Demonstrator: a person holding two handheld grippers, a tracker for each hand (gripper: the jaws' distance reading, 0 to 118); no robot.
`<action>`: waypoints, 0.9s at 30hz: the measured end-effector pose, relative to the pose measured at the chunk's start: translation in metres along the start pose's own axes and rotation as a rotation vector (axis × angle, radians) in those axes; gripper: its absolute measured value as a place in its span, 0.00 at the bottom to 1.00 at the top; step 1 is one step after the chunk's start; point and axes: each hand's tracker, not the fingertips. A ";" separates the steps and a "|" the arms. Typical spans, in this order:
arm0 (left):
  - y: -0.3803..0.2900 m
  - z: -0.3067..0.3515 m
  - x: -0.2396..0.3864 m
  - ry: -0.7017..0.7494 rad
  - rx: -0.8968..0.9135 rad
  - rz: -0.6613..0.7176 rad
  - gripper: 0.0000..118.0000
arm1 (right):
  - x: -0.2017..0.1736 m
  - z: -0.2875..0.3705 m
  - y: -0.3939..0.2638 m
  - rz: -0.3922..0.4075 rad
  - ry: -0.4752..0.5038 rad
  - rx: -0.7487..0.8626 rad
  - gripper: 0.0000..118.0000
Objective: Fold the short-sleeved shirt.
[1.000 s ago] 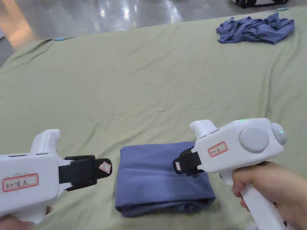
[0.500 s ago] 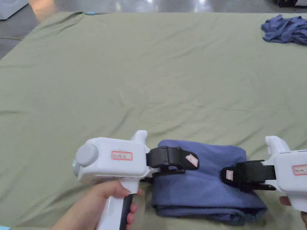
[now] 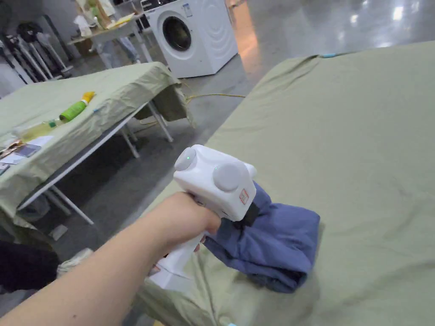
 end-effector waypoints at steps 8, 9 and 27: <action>0.008 -0.025 -0.047 0.099 -0.092 0.031 0.15 | -0.008 0.001 -0.005 -0.021 -0.054 0.001 0.03; 0.003 -0.026 -0.044 0.116 -0.065 0.052 0.18 | -0.014 0.000 0.001 -0.009 -0.069 0.006 0.03; -0.164 0.250 0.206 -0.123 1.214 0.565 0.00 | -0.070 0.083 -0.014 0.470 -0.702 0.511 0.03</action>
